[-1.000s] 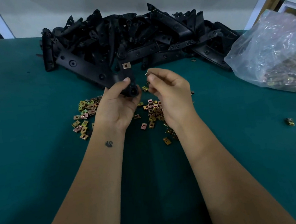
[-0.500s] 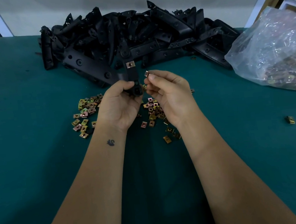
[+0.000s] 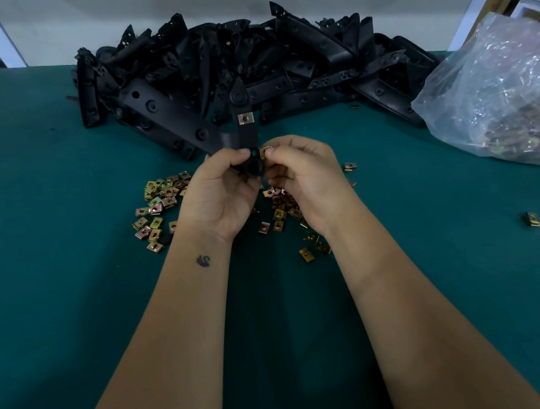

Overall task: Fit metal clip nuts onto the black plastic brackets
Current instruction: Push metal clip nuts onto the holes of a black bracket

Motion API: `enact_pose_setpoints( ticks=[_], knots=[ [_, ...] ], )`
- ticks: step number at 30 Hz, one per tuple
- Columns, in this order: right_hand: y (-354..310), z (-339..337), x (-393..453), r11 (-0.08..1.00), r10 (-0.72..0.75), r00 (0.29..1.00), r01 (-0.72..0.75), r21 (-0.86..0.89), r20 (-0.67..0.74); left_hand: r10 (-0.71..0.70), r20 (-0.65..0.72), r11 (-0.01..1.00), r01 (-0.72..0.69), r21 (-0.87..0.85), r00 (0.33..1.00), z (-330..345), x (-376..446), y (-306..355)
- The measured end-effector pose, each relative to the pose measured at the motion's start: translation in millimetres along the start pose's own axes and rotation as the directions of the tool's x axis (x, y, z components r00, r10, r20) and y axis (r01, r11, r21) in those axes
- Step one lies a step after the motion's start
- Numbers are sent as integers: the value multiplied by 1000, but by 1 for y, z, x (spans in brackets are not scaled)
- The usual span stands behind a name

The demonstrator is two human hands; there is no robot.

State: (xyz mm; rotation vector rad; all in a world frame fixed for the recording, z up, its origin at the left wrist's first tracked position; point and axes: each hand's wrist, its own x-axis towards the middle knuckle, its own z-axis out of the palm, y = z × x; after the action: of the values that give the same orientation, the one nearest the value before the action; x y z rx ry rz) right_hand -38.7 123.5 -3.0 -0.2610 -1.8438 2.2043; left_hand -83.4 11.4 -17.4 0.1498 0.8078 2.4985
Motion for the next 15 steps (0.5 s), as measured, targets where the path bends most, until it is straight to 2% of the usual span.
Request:
enact_pose_setpoints(
  ticks=[4, 15],
  knots=[
    [-2, 1, -1, 995, 19, 1000, -20, 98, 10, -5, 10, 998, 5, 62, 1000, -2, 0, -1],
    [-3, -3, -3, 988, 23, 999, -29, 154, 36, 14, 68, 974, -29, 226, 998, -4, 0, 2]
  ],
)
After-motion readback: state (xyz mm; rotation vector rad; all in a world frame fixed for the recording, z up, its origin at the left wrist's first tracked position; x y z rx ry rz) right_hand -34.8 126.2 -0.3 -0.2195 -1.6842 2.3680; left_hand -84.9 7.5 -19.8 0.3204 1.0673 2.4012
